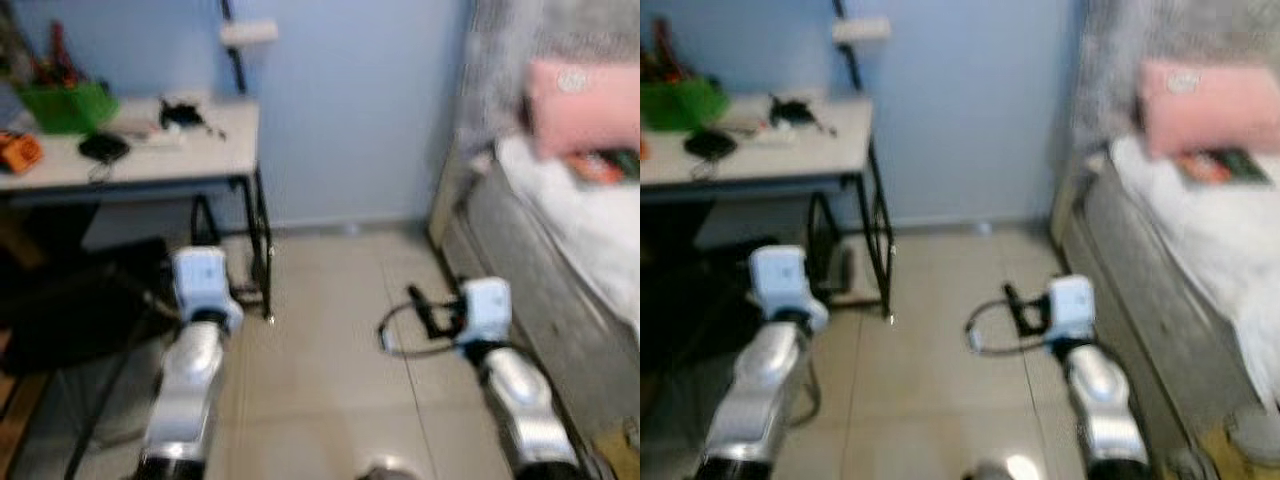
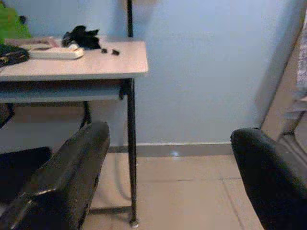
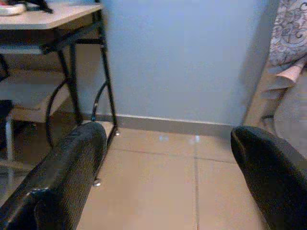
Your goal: Clean up the room
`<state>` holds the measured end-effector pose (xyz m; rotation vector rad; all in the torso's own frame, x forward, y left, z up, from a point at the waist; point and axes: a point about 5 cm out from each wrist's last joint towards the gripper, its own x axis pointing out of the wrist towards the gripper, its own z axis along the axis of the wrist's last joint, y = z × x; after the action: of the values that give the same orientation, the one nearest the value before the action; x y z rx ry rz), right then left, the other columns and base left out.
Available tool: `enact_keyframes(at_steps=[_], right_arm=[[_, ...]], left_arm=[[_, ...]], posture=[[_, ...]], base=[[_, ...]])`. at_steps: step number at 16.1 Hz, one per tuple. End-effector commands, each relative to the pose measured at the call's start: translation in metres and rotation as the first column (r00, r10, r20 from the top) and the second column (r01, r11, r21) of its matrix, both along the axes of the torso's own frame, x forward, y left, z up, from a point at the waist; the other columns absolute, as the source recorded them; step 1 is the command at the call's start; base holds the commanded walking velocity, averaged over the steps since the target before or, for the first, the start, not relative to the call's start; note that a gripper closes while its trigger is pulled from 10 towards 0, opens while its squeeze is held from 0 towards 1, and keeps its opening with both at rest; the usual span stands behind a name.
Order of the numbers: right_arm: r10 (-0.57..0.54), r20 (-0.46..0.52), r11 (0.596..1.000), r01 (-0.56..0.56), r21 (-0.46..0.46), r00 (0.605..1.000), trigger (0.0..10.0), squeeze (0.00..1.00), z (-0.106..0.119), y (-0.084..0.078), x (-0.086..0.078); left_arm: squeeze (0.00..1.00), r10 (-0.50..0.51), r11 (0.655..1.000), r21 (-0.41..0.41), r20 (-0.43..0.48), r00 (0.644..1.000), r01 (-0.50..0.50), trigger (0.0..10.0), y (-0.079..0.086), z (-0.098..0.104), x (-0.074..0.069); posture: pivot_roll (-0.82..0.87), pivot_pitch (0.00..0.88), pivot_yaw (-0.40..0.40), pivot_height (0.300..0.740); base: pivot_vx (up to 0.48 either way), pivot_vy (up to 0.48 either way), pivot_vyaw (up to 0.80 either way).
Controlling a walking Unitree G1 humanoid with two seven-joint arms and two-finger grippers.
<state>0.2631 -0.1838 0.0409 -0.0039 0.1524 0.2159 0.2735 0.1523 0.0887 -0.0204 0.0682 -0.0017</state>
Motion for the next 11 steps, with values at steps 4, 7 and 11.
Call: enact_keyframes(at_steps=[4,7,11], right_arm=[[0.025,0.005,1.0,-0.025,0.004,1.0,10.0,0.0,-0.002,0.009,-0.002],[0.058,-0.025,0.998,-0.058,-0.015,0.998,10.0,0.0,-0.007,0.006,-0.015],[0.046,-0.058,0.998,-0.049,-0.048,0.997,10.0,0.0,-0.013,-0.001,-0.025]], left_arm=[[0.0,0.017,1.0,0.01,-0.013,1.0,-0.017,10.0,0.008,-0.002,-0.003],[0.0,-0.009,1.0,0.023,-0.022,1.0,0.009,10.0,0.007,-0.003,-0.004],[0.0,-0.053,0.999,0.002,-0.048,0.997,0.053,10.0,-0.001,-0.01,-0.008]], posture=[[-0.13,0.0,0.046,0.74],[-0.13,0.0,0.044,0.74],[-0.13,0.0,0.047,0.74]], base=[[0.465,0.0,0.0],[0.467,0.0,0.0],[0.472,0.0,0.0]])
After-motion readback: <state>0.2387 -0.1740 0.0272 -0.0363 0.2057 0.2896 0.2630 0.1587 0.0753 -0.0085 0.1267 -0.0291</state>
